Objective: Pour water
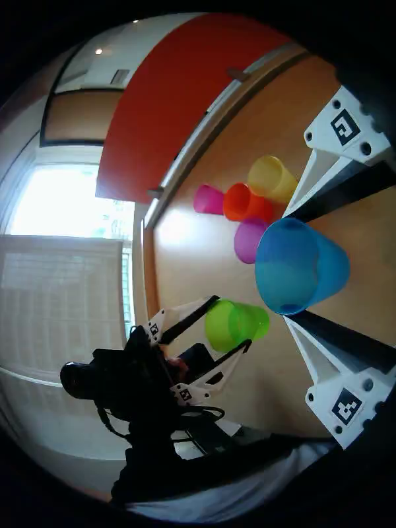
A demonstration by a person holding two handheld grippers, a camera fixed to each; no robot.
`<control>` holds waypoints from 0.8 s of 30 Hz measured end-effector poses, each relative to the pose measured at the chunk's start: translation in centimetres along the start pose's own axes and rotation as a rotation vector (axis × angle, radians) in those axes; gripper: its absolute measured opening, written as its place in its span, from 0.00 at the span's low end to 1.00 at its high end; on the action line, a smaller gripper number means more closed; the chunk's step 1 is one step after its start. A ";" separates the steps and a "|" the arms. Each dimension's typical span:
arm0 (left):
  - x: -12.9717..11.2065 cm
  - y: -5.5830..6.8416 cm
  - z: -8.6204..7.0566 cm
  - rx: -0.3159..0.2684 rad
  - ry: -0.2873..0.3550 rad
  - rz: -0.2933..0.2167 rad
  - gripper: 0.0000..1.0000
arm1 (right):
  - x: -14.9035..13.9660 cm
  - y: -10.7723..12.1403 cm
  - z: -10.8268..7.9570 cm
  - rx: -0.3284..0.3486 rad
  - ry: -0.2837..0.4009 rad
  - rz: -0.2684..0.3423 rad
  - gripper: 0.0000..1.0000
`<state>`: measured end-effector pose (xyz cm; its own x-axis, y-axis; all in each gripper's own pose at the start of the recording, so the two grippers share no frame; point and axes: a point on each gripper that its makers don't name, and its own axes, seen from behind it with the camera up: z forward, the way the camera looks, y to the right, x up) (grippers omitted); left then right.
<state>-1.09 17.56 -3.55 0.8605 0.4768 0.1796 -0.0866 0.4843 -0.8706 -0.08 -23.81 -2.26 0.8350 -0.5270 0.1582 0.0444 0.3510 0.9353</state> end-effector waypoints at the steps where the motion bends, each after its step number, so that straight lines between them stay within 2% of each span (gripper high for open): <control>1: -0.3 0.1 0.1 -0.001 -0.006 0.003 0.91 | -0.3 -0.1 0.1 0.002 -0.009 -0.004 0.92; 12: -2.5 0.7 0.8 -0.016 -0.039 -0.002 0.90 | -2.8 -0.9 1.6 0.025 -0.080 -0.040 0.93; 24: -4.0 0.6 1.3 -0.020 -0.072 0.001 0.91 | -5.0 -1.8 2.7 0.055 -0.133 -0.051 0.92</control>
<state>-5.19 16.89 -4.18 0.8219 0.5294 0.2103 -0.0773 0.4695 -0.8795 -5.80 -23.86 -3.86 0.7521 -0.6425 0.1467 0.0521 0.2798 0.9586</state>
